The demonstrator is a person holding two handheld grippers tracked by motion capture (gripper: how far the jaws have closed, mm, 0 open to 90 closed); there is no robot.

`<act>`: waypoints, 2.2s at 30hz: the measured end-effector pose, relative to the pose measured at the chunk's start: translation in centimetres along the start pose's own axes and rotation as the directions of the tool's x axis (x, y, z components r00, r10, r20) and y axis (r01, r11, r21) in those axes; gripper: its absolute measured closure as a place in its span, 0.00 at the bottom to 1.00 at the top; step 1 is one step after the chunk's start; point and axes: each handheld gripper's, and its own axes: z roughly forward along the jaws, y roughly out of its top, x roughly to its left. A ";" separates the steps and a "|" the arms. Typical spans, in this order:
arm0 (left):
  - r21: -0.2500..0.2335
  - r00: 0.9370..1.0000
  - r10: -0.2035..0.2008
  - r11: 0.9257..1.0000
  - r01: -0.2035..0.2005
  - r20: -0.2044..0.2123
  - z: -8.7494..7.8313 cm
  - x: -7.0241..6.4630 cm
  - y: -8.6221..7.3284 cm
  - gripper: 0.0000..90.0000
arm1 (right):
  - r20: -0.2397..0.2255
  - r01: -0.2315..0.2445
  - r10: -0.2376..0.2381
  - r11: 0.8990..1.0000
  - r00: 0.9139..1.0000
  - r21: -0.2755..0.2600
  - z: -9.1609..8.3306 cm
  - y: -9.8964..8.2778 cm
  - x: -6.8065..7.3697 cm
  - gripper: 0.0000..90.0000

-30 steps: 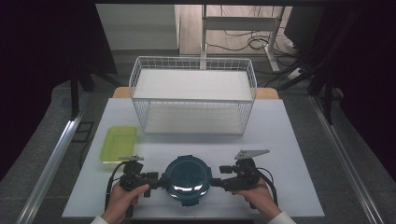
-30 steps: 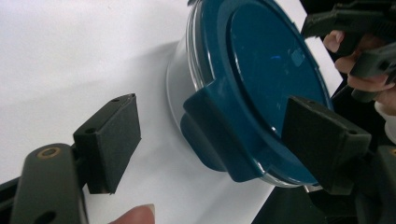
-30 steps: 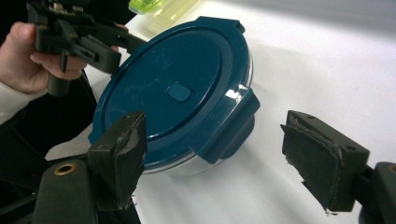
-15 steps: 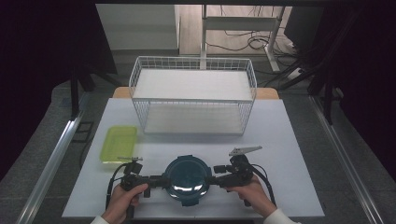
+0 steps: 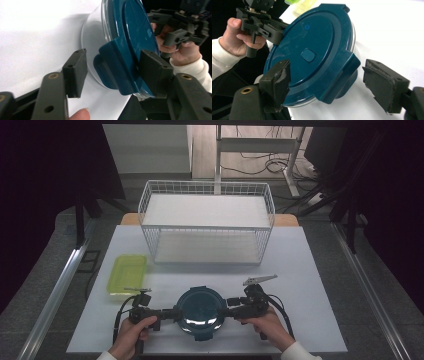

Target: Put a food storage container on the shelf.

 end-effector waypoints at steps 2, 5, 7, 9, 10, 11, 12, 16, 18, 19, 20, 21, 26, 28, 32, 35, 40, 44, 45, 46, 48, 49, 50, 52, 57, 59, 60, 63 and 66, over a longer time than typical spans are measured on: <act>0.000 1.000 0.000 1.000 0.000 0.007 0.0 0.0 0.0 0.49 | -0.028 -0.036 0.036 0.999 0.999 0.012 0.3 0.1 -0.5 0.28; 0.000 1.000 -0.001 1.000 0.001 0.016 0.0 0.0 0.0 0.52 | -0.061 -0.088 0.090 0.996 0.994 0.030 0.7 0.3 -1.1 0.31; 0.000 1.000 -0.002 1.000 0.002 0.019 0.0 0.0 0.0 0.53 | -0.086 -0.109 0.112 0.993 0.990 0.040 1.1 0.3 -1.4 0.32; 0.000 1.000 -0.002 1.000 0.002 0.018 0.0 0.0 0.0 0.53 | -0.097 -0.120 0.125 0.991 0.987 0.055 1.4 0.3 -1.5 0.34; 0.000 1.000 -0.002 1.000 0.002 0.018 0.0 0.0 0.0 0.53 | -0.104 -0.128 0.135 0.989 0.985 0.067 1.4 0.3 -1.6 0.36; 0.000 1.000 -0.001 1.000 0.001 0.016 -0.1 0.0 0.0 0.53 | -0.104 -0.137 0.143 0.988 0.984 0.067 1.5 0.3 -1.7 0.37; 0.000 1.000 -0.001 1.000 0.001 0.016 -0.1 -0.1 0.0 0.53 | -0.107 -0.153 0.160 0.986 0.981 0.070 1.4 0.3 -1.8 0.39; -0.001 1.000 -0.004 1.000 0.004 0.016 0.0 -0.1 0.0 0.54 | -0.126 -0.203 0.212 0.976 0.969 0.079 1.2 0.3 -2.2 0.42; -0.002 1.000 -0.003 1.000 0.003 0.014 0.0 -0.1 0.0 0.54 | -0.127 -0.205 0.214 0.975 0.968 0.083 1.2 0.3 -2.2 0.43; -0.002 1.000 -0.002 1.000 0.002 0.015 0.0 -0.1 0.0 0.54 | -0.130 -0.205 0.215 0.975 0.968 0.085 1.1 0.3 -2.2 0.43; -0.002 1.000 -0.001 1.000 0.001 0.015 0.0 -0.1 0.0 0.54 | -0.133 -0.208 0.218 0.974 0.967 0.085 1.1 0.2 -2.3 0.44; -0.002 1.000 0.000 1.000 0.000 0.014 0.0 -0.1 0.0 0.54 | -0.136 -0.211 0.221 0.974 0.966 0.085 1.1 0.2 -2.3 0.44; -0.002 1.000 0.005 1.000 -0.005 0.012 0.0 -0.1 -0.1 0.54 | -0.149 -0.215 0.226 0.973 0.963 0.087 1.0 0.1 -2.5 0.45; -0.004 1.000 0.003 1.000 -0.003 0.012 0.0 -0.1 -0.1 0.54 | -0.150 -0.216 0.227 0.973 0.962 0.086 0.9 0.1 -2.6 0.45; -0.005 1.000 0.002 1.000 -0.002 0.012 0.0 -0.1 -0.1 0.54 | -0.152 -0.224 0.235 0.971 0.960 0.086 0.9 0.1 -2.6 0.46; -0.008 1.000 -0.006 1.000 0.006 0.012 0.0 -0.1 -0.1 0.54 | -0.154 -0.234 0.245 0.968 0.957 0.084 0.9 0.1 -2.7 0.46; -0.021 0.999 -0.022 1.000 0.023 0.024 -0.1 -0.1 -0.3 0.56 | -0.159 -0.229 0.239 0.970 0.958 0.080 0.7 0.0 -2.5 0.48; -0.024 1.000 -0.010 1.000 0.011 0.020 -0.1 -0.3 -0.4 0.57 | -0.175 -0.227 0.237 0.971 0.956 0.073 0.5 -0.2 -2.5 0.50; -0.022 1.000 -0.004 1.000 0.004 0.019 -0.2 -0.3 -0.4 0.57 | -0.177 -0.227 0.236 0.971 0.955 0.071 0.5 -0.2 -2.6 0.50; -0.022 1.000 -0.003 1.000 0.004 0.019 -0.2 -0.3 -0.4 0.57 | -0.181 -0.228 0.238 0.971 0.954 0.071 0.4 -0.3 -2.5 0.51; -0.026 1.000 0.000 1.000 0.000 0.016 -0.2 -0.4 -0.4 0.57 | -0.180 -0.223 0.232 0.972 0.956 0.068 0.4 -0.3 -2.5 0.51; -0.025 1.000 0.004 1.000 -0.004 0.015 -0.3 -0.5 -0.5 0.58 | -0.181 -0.221 0.230 0.973 0.956 0.067 0.3 -0.3 -2.4 0.51; -0.027 1.000 0.008 1.000 -0.008 0.014 -0.3 -0.6 -0.5 0.58 | -0.181 -0.221 0.229 0.973 0.956 0.066 0.3 -0.3 -2.3 0.52; -0.034 1.000 0.019 0.999 -0.019 0.007 -0.4 -0.9 -0.7 0.58 | -0.178 -0.215 0.223 0.974 0.958 0.064 0.2 -0.4 -2.2 0.52; -0.040 0.999 0.049 0.998 -0.049 0.001 -0.4 -1.5 -0.8 0.60 | -0.177 -0.206 0.212 0.977 0.961 0.051 -0.2 -0.7 -1.8 0.53; -0.041 0.998 0.058 0.997 -0.058 -0.002 -0.4 -1.6 -0.9 0.60 | -0.185 -0.208 0.214 0.977 0.959 0.050 -0.4 -0.9 -1.8 0.54; -0.040 0.998 0.064 0.997 -0.064 -0.003 -0.5 -1.7 -0.9 0.60 | -0.189 -0.206 0.211 0.977 0.959 0.044 -0.4 -1.0 -1.8 0.55; -0.038 0.997 0.072 0.997 -0.072 -0.005 -0.5 -1.8 -1.1 0.60 | -0.199 -0.197 0.201 0.980 0.959 0.042 -0.6 -1.1 -1.7 0.56; -0.038 0.998 0.066 0.997 -0.066 0.000 -0.6 -1.7 -1.2 0.60 | -0.213 -0.189 0.193 0.981 0.958 0.040 -0.7 -1.1 -1.7 0.62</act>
